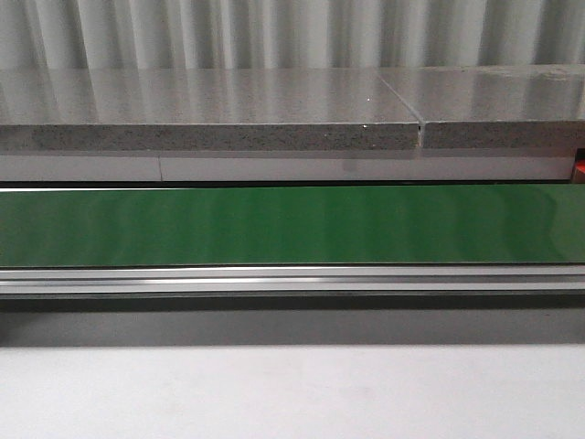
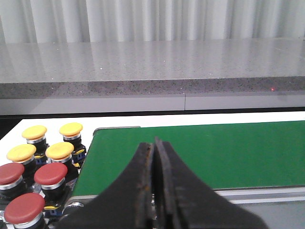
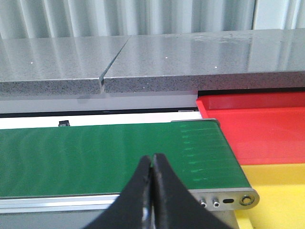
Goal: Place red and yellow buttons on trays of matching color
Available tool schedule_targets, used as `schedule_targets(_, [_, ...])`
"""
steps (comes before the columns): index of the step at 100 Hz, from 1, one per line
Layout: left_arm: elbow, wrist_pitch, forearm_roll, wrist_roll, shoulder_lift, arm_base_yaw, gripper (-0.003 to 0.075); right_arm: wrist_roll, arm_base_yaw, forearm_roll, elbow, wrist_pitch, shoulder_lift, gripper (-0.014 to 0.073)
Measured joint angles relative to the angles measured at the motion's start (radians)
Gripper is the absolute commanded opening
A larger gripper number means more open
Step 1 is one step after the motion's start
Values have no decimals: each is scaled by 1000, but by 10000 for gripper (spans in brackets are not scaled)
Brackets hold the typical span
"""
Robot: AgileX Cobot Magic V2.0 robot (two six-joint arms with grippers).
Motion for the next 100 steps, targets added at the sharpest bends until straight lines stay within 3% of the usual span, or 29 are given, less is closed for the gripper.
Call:
schedule_targets(90, [0,0,0,0,0,0,-20,0,0,0,0,0,0,-71])
schedule_targets(100, [-5,46,0,0,0,0,-20,0,0,0,0,0,0,-71])
